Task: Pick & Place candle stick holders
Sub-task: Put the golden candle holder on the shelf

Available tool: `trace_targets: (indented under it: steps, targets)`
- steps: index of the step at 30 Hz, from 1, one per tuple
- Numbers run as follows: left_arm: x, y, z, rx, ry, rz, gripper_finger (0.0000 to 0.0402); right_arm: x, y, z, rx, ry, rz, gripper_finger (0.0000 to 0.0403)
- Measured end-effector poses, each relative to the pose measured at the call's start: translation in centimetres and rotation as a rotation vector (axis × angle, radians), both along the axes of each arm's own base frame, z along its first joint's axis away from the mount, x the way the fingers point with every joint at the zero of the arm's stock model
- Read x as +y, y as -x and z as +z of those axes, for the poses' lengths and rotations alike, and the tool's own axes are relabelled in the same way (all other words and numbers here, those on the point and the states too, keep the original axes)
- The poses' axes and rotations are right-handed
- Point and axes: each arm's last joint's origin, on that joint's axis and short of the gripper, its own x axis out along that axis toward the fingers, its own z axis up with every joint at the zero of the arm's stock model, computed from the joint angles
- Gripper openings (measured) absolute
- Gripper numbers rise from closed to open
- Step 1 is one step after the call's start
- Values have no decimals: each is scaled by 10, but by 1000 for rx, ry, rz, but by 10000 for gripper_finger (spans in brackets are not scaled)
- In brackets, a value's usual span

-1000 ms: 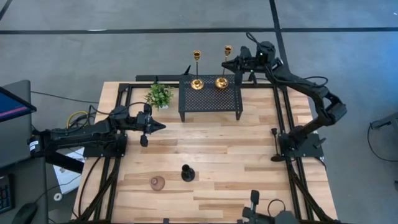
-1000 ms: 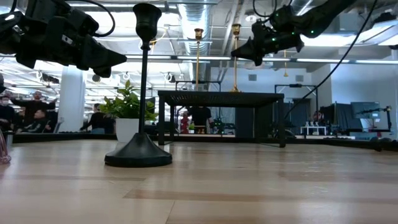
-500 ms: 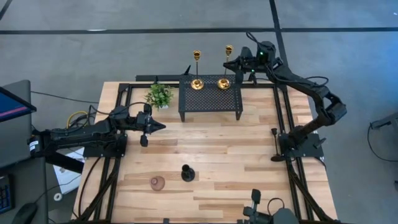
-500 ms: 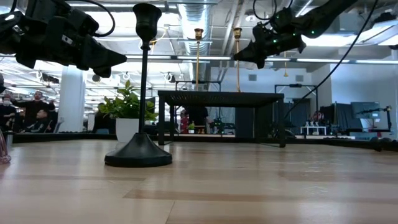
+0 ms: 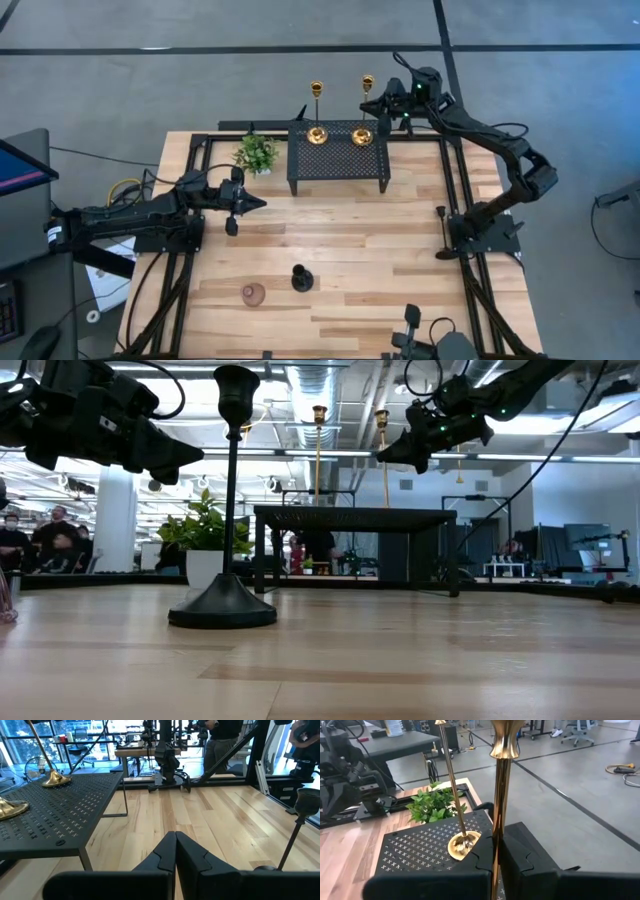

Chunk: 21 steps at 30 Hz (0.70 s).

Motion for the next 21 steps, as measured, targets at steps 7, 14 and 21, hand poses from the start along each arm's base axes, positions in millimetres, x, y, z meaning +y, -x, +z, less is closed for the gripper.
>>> trace_targets:
  steps: [7,14,21]
  targets:
    - [0,0,0,0,0,0,5,0,0,0,1,-1,0,36]
    - [0,0,0,0,0,0,5,0,0,0,-3,3,1,89]
    - [0,0,0,0,0,0,5,5,3,10,-18,42,6,165]
